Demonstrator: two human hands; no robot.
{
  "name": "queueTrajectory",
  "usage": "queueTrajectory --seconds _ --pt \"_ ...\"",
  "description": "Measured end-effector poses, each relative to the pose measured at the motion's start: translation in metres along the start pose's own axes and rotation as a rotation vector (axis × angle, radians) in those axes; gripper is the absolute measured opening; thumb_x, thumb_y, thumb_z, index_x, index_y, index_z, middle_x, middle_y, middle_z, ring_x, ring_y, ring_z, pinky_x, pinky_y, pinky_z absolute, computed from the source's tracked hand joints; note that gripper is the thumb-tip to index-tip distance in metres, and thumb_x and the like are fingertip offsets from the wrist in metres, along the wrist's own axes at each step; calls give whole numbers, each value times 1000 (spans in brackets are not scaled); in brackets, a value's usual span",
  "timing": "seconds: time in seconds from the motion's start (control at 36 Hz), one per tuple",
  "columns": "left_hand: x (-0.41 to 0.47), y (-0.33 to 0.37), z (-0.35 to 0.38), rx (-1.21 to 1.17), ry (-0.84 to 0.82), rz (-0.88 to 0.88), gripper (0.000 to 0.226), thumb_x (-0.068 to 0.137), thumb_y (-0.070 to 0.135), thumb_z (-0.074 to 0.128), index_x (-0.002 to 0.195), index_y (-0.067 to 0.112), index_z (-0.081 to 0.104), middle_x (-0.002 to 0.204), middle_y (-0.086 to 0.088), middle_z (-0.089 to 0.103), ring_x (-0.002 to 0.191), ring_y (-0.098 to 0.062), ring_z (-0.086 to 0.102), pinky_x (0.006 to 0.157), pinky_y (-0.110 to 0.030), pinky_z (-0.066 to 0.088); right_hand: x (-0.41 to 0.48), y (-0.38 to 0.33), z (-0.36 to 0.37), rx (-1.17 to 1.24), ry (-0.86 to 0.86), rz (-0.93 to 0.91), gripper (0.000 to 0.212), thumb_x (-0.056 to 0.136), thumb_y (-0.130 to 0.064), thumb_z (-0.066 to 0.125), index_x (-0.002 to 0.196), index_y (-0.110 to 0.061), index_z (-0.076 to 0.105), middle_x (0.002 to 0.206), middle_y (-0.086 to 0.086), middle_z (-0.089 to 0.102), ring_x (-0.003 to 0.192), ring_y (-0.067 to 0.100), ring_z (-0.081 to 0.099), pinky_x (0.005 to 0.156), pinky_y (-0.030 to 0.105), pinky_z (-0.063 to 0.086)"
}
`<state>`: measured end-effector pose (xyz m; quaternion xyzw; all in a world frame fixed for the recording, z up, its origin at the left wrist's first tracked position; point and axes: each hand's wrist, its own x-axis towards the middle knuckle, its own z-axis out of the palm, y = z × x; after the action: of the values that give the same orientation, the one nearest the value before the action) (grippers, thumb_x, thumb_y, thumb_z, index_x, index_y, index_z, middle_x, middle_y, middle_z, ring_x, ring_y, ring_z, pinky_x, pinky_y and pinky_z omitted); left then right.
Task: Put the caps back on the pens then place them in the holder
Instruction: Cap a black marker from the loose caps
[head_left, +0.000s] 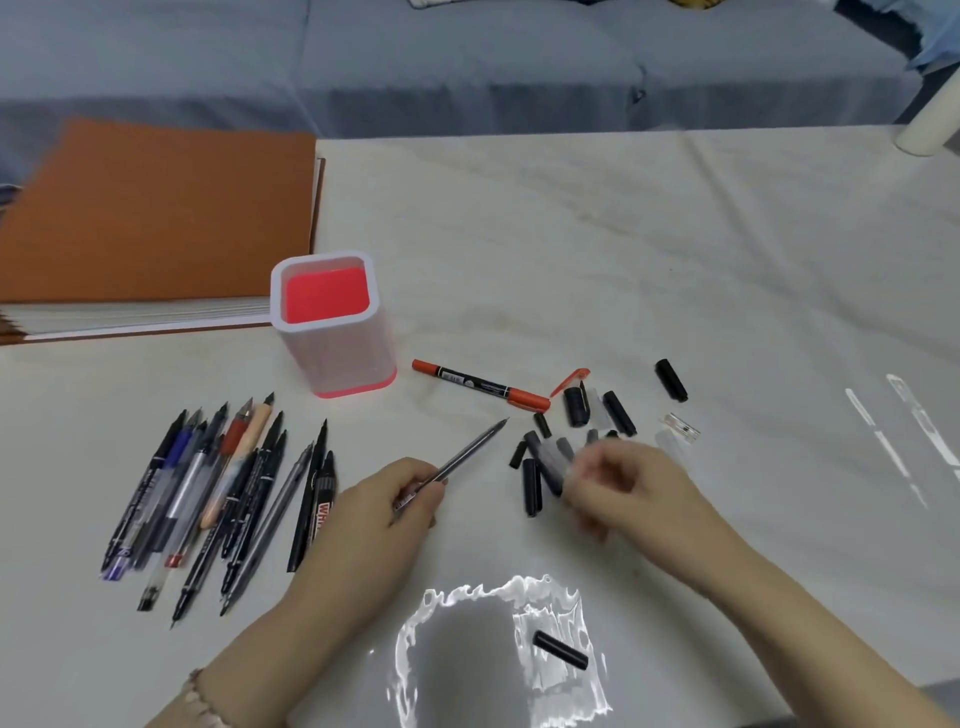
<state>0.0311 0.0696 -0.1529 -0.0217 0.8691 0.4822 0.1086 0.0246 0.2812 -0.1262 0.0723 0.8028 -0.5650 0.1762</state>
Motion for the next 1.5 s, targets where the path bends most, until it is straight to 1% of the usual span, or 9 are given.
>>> queueTrajectory --seconds 0.11,0.19,0.31,0.47,0.58,0.75,1.11,1.42,1.5 --pt "0 -1 1 -24 12 -14 16 89 22 53 78 31 61 56 14 60 59 5 54 59 -17 38 -22 5 9 380 -489 349 9 82 -10 56 74 -5 54 74 16 69 61 28 68 52 29 55" --pt "0 -2 2 -39 20 -10 21 88 20 53 73 33 59 55 19 60 56 4 54 58 -12 39 -27 14 18 432 -597 453 9 77 -15 54 78 -7 49 83 18 69 72 33 69 60 37 58" --pt "-3 -4 -1 -70 30 -12 24 88 19 54 71 35 58 57 19 61 55 1 52 63 -23 41 -29 23 29 372 -639 471 15 78 -19 55 86 -9 47 98 18 67 92 35 66 67 40 56" --pt "-9 -7 -7 -70 43 -12 24 88 19 53 71 35 58 55 18 61 54 1 54 63 -23 42 -32 17 26 291 -530 414 9 92 -11 48 83 -11 47 103 16 69 97 31 66 72 38 55" --pt "-10 -7 -7 -81 43 -13 22 88 20 53 73 35 59 55 18 61 55 2 55 64 -24 43 -31 8 17 151 -410 312 12 89 -16 51 77 -15 51 103 10 71 104 26 64 90 44 49" --pt "-8 -4 -5 -108 50 4 23 88 19 54 72 36 59 58 19 62 56 1 54 65 -25 43 -27 1 1 72 -120 75 13 88 -20 53 77 -15 53 94 4 74 100 18 64 99 42 44" --pt "-8 -7 0 -112 30 -19 19 89 20 53 75 31 61 54 17 60 54 2 52 60 -22 38 1 15 19 309 44 200 15 91 -10 47 77 -7 53 91 13 67 92 25 67 83 34 55" --pt "-12 -5 -7 -218 24 -16 27 86 14 57 79 40 62 59 18 61 56 2 54 66 -20 44 -1 -1 14 77 168 -108 8 74 6 62 70 2 56 70 27 67 59 25 62 61 30 50" --pt "-14 -2 -10 -242 26 17 29 85 12 58 83 40 63 60 20 60 59 4 54 64 -10 42 0 -9 10 113 162 -176 12 73 10 64 69 3 55 72 34 64 59 24 61 57 22 50"
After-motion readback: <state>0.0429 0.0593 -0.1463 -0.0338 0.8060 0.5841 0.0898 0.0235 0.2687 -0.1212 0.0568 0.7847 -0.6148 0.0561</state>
